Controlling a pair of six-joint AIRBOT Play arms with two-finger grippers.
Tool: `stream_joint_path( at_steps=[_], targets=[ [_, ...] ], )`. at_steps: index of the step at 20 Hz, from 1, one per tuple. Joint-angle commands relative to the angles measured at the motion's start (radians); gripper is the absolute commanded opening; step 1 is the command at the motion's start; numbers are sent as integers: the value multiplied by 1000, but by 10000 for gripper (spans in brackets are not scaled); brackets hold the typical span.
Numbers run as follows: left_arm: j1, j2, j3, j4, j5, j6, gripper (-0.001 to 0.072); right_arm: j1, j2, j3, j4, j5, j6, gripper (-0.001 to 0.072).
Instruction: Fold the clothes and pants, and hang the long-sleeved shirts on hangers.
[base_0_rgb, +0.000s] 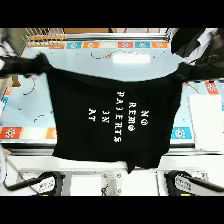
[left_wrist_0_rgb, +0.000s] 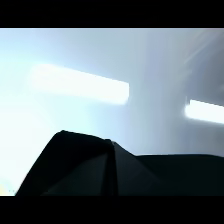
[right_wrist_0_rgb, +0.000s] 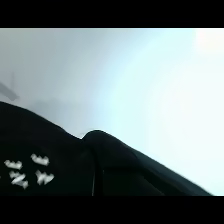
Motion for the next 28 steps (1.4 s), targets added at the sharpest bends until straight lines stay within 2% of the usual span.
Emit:
stream_joint_path(
  at_steps=[1,3,6,9,13,24,25,26,27,28],
  targets=[
    [-10,-216,2,-84,88,-3,9,23,-226,45,-22,-86,6,12],
    [-8,-262,2,-138,141,-2,9,23,-277,74,-22,-130,7,12],
    [-7,-281,2,-135,178,-2,8,20,-283,76,-25,-200,6,12],
    [16,-279,0,-131,143,3,9,15,-264,69,-113,-202,34,12],
    [8,-279,-1,-4,81,2,8,31,-211,-10,-259,-197,55,12],
    [-29,-278,-233,14,116,4,9,57,-170,-271,-264,-148,55,14],
    [-29,-278,-239,11,109,3,9,59,-170,-276,-265,-125,55,22],
    [-29,-278,-238,11,96,3,12,59,-169,-276,-264,-109,54,66],
    [-28,-270,-238,11,87,1,229,58,-160,-276,-265,-101,54,333],
    [-20,-251,-238,11,79,-7,504,56,-140,-275,-266,-101,54,505]
  ],
)
